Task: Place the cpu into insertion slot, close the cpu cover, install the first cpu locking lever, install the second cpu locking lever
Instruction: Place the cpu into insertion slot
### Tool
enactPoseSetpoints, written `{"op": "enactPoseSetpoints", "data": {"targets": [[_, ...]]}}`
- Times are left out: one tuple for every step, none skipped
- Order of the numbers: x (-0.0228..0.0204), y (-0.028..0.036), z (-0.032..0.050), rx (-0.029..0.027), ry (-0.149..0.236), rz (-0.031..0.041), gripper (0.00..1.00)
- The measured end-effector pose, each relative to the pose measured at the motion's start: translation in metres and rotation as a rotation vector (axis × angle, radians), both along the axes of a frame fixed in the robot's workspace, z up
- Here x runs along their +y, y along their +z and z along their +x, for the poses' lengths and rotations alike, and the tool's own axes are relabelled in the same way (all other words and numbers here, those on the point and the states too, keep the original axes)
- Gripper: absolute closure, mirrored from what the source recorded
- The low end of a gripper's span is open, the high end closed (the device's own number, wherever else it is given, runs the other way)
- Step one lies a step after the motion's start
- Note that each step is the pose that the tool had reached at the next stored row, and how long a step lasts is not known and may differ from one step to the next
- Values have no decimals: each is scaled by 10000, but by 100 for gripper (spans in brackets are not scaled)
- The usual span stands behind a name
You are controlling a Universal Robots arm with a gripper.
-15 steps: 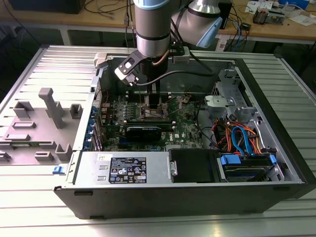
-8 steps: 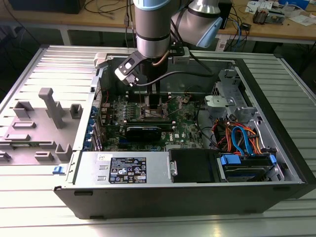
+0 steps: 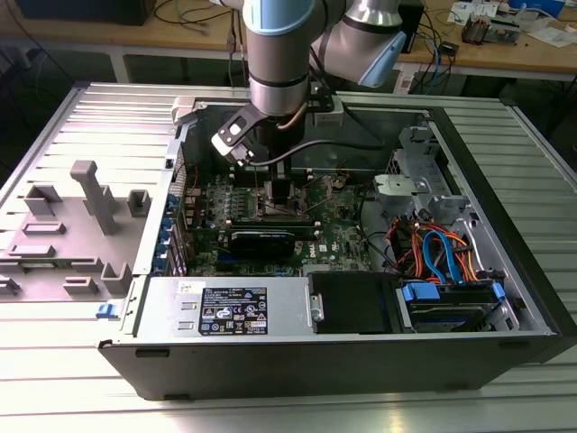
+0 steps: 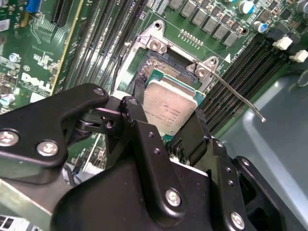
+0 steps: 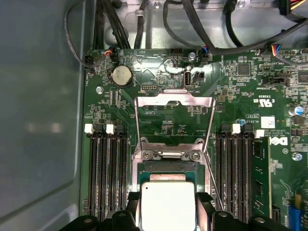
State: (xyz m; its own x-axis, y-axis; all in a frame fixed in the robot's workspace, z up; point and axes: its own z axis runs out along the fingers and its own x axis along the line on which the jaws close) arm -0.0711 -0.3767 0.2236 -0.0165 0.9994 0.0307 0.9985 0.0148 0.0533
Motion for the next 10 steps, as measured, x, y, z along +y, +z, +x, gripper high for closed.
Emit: {"op": "enactPoseSetpoints", "data": {"targets": [[0,-19,0,-1,0,0,46],[0,-40,0,0,-5,0,46],[0,-60,0,0,-29,0,46],[1,-78,1,0,-54,0,46],[0,-96,1,0,-63,0,46],[0,-114,1,-1,-64,1,46],[-8,-138,1,-1,-64,0,46],[-14,-158,0,0,-64,0,46],[-19,-166,0,0,-64,-1,46],[-22,-172,0,0,-67,0,46]]}}
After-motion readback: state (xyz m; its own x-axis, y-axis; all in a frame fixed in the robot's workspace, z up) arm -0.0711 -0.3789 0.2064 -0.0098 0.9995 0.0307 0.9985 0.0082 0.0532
